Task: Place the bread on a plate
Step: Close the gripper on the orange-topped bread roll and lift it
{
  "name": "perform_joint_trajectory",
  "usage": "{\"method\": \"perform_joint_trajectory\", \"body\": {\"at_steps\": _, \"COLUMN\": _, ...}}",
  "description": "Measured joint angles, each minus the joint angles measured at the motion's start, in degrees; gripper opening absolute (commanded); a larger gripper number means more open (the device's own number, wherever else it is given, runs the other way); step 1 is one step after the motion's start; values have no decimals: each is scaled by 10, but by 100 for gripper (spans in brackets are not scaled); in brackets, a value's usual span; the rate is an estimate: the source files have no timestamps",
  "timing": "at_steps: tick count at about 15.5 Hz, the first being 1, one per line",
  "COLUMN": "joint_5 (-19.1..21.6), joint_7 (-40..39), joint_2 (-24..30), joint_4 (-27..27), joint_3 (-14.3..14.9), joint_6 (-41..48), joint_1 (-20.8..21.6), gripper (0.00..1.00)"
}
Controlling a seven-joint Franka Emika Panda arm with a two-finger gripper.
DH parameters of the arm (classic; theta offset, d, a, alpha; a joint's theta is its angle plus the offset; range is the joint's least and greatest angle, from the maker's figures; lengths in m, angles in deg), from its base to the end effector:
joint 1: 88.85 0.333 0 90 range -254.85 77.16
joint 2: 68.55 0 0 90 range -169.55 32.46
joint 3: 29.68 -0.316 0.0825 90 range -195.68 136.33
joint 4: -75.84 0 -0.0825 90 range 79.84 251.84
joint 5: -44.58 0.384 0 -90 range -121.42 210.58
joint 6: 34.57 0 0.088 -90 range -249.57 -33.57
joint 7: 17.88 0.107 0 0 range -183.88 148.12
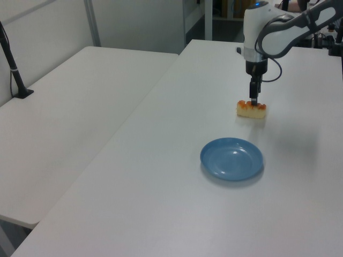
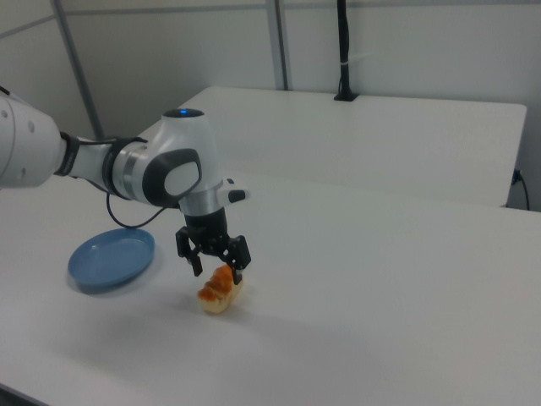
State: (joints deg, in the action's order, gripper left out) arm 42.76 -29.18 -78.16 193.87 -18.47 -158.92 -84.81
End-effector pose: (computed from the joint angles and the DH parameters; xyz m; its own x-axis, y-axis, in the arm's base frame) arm 0.5659 -0.0703 0.3516 0.9937 0.0907 -0.0653 0.0938 -0.9945 0.0457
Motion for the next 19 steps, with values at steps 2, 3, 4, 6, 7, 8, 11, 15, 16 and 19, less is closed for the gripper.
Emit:
{"method": "perform_joint_trajectory", "body": {"at_steps": 2, "joint_5": -1, "joint_7": 0, "joint_2": -11, "joint_4": 4, "joint_3": 0, "joint_6": -18, "joint_1": 0, "gripper": 100}}
{"method": "perform_joint_trajectory", "body": {"at_steps": 3, "joint_5": -1, "joint_7": 0, "joint_2": -15, "joint_4": 4, "joint_3": 0, "joint_6": -21, "joint_1": 0, "gripper": 100}}
{"method": "perform_joint_trajectory", "body": {"at_steps": 4, "joint_5": -1, "joint_7": 0, "joint_2": -18, "joint_4": 4, "joint_3": 0, "joint_6": -22, "joint_1": 0, "gripper": 100}}
{"method": "perform_joint_trajectory", "body": {"at_steps": 6, "joint_5": -1, "joint_7": 0, "joint_2": -24, "joint_4": 5, "joint_3": 0, "joint_6": -27, "joint_1": 2, "gripper": 100}}
{"method": "perform_joint_trajectory", "body": {"at_steps": 7, "joint_5": -1, "joint_7": 0, "joint_2": -27, "joint_4": 6, "joint_3": 0, "joint_6": -34, "joint_1": 3, "gripper": 100}}
{"method": "perform_joint_trajectory", "body": {"at_steps": 8, "joint_5": -1, "joint_7": 0, "joint_2": -31, "joint_4": 6, "joint_3": 0, "joint_6": -39, "joint_1": 4, "gripper": 100}}
{"method": "perform_joint_trajectory", "body": {"at_steps": 11, "joint_5": -1, "joint_7": 0, "joint_2": -40, "joint_4": 7, "joint_3": 0, "joint_6": -47, "joint_1": 6, "gripper": 96}}
{"method": "perform_joint_trajectory", "body": {"at_steps": 15, "joint_5": -2, "joint_7": 0, "joint_2": -43, "joint_4": 7, "joint_3": 0, "joint_6": -48, "joint_1": 7, "gripper": 77}}
{"method": "perform_joint_trajectory", "body": {"at_steps": 16, "joint_5": -2, "joint_7": 0, "joint_2": -44, "joint_4": 7, "joint_3": 0, "joint_6": -48, "joint_1": 7, "gripper": 73}}
{"method": "perform_joint_trajectory", "body": {"at_steps": 19, "joint_5": -2, "joint_7": 0, "joint_2": -48, "joint_4": 7, "joint_3": -2, "joint_6": -48, "joint_1": 8, "gripper": 60}}
